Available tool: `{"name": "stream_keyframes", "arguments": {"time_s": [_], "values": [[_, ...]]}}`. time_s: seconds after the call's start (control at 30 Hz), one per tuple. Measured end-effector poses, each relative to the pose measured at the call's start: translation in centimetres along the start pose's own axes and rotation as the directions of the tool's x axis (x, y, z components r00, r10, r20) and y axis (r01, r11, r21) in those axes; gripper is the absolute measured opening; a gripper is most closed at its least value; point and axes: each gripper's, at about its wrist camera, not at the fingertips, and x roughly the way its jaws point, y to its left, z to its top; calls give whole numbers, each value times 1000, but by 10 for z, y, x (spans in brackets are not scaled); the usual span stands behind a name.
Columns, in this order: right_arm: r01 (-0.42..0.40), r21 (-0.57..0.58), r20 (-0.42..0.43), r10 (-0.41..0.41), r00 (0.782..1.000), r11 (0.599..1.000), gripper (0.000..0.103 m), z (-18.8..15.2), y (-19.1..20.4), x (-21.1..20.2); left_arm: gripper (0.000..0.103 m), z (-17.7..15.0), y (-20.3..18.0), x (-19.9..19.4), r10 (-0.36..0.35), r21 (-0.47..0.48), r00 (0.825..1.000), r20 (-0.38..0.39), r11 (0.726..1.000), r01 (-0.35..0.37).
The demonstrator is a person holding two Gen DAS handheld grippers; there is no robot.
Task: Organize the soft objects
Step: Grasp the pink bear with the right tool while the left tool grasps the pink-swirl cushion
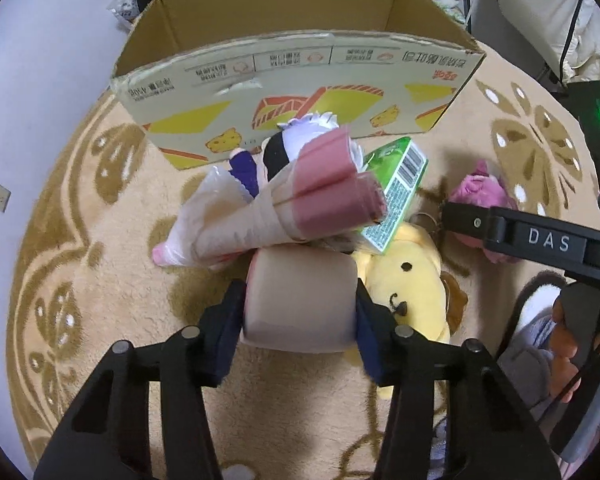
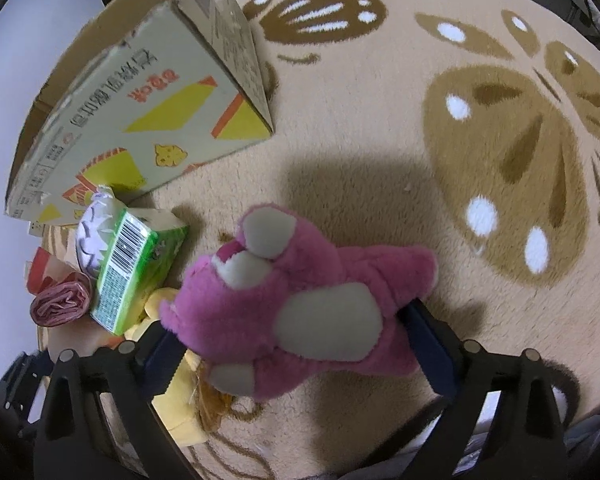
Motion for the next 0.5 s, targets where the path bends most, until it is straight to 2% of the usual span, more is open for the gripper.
{"name": "stream_keyframes", "arguments": {"time_s": [0.13,0.3,0.43,0.5], "values": [[-7,-13,31,8,999,1000,96,1,5,-6,44,-2,3,-9,-3,-28,1000,25,1000,3],[-19,-20,54,20,998,1000,93,0,7,-17,43,-4,15,-28,50,-81,995,87,996,-43],[-28,-16,76,29,997,999,91,-10,13,-32,42,-7,27,-38,45,-121,992,116,992,-31],[-42,-14,102,43,994,999,91,-12,12,-42,41,-7,30,-45,66,-135,987,145,990,-47]]}}
